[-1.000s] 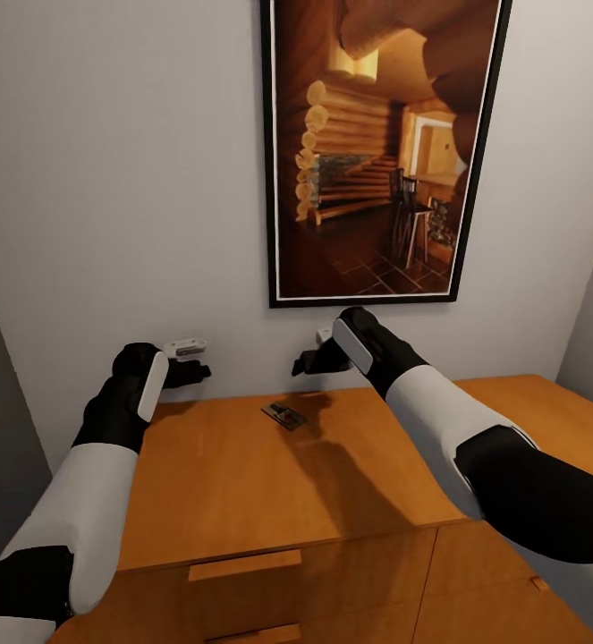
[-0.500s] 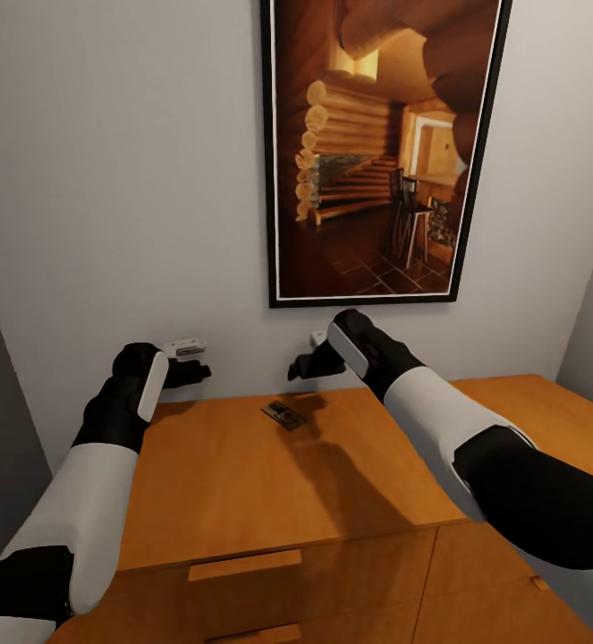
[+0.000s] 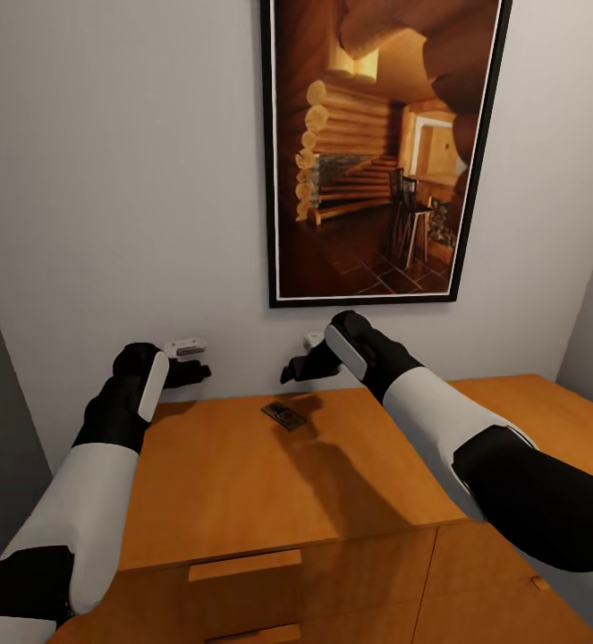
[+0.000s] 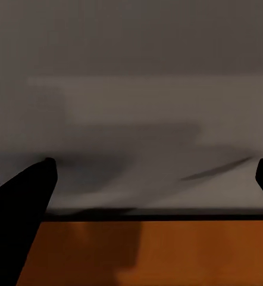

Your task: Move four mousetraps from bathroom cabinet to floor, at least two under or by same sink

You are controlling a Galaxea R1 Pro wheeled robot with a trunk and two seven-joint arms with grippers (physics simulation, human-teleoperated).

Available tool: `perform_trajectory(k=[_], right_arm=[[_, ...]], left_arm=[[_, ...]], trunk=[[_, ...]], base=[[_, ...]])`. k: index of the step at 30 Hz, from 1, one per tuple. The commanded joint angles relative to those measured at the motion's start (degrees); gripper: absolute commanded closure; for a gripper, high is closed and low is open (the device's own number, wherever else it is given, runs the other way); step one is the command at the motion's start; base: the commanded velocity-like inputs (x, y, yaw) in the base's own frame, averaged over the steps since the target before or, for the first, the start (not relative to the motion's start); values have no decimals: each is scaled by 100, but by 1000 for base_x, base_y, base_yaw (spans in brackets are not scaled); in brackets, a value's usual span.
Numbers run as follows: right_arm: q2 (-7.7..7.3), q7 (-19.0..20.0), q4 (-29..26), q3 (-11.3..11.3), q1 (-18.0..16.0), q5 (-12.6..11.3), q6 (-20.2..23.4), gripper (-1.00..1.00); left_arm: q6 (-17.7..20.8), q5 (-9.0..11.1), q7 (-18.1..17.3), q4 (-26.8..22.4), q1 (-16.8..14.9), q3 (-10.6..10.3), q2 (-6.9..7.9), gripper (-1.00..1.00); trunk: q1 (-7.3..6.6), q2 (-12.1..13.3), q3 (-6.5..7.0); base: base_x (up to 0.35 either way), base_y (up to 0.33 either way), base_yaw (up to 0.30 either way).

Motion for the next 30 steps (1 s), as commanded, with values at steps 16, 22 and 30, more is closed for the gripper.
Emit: perform_trajectory(k=[16,22,30], right_arm=[[0,486,-13,54,11,24,16,-100],[0,498,-17,56,11,24,16,-100],[0,471,-18,57,12,37,16,-100]], left_arm=[[0,144,-66,60,-5,9,-1,-100],[0,144,-66,62,-5,9,-1,-100],[0,144,-66,58,-5,9,-1,-100]], trunk=[[44,1,-6],[44,1,-6],[44,1,-6]], base=[[0,0,0],[0,0,0],[0,0,0]])
